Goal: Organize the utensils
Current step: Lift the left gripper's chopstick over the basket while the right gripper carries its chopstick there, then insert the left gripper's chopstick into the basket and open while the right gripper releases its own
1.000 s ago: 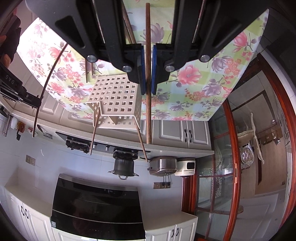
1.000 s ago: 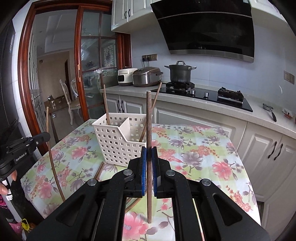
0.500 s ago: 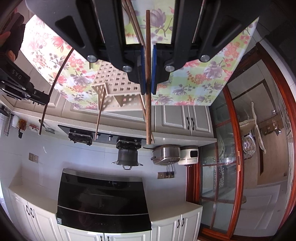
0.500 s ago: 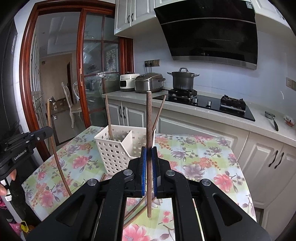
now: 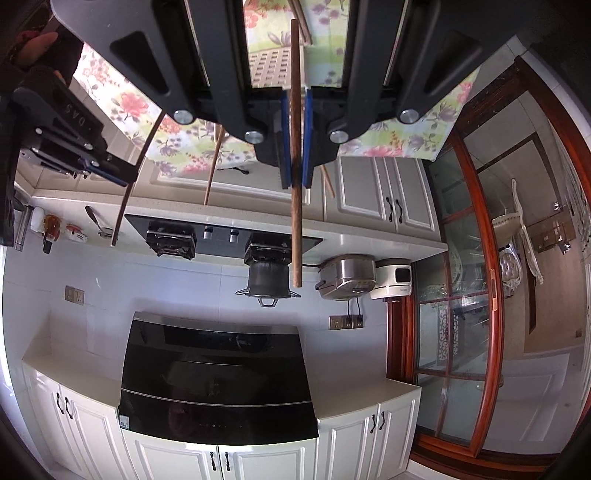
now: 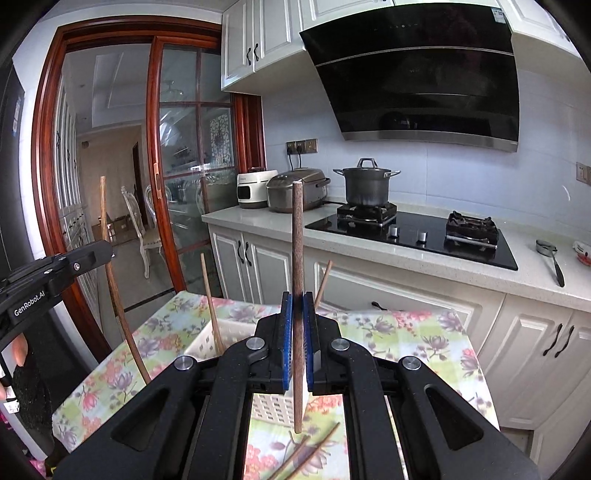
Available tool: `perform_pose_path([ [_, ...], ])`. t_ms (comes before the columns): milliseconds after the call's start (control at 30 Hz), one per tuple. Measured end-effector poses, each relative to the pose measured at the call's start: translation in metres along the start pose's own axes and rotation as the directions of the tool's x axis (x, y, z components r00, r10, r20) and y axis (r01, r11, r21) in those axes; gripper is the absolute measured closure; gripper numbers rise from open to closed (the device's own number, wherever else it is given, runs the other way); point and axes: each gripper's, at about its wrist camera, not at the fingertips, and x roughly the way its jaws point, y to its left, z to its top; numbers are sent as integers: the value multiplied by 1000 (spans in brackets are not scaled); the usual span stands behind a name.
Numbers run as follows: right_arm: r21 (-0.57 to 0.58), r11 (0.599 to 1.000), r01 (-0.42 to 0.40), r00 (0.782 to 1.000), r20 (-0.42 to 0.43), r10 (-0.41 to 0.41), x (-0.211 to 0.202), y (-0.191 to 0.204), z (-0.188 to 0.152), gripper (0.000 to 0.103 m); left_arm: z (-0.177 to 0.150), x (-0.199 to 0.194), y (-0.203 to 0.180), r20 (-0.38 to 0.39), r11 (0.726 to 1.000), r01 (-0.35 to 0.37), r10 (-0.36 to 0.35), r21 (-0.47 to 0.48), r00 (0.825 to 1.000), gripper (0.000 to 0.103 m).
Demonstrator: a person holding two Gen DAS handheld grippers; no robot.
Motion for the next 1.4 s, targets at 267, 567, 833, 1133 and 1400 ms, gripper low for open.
perform_pose_path([
  [267, -14, 1000, -4, 1000, 30, 4, 15, 8, 34, 97, 50, 25, 0, 33, 1000, -22, 22, -13, 999, 97],
  [567, -28, 1000, -13, 1000, -2, 13, 48, 17, 38, 97, 67, 65, -2, 36, 998, -24, 26, -55, 999, 97],
  [833, -15, 1000, -18, 994, -105, 16, 81, 15, 17, 97, 27, 119, 10, -106, 994, -4, -7, -109, 994, 97],
  [1133, 17, 1000, -25, 977, -211, 28, 115, 11, -10, 95, -24, 150, 17, -227, 994, -8, -18, -111, 974, 97],
  [1400, 46, 999, -14, 977, -211, 24, 114, -1, -18, 75, -37, 143, 35, -221, 991, -60, 32, -118, 975, 83],
])
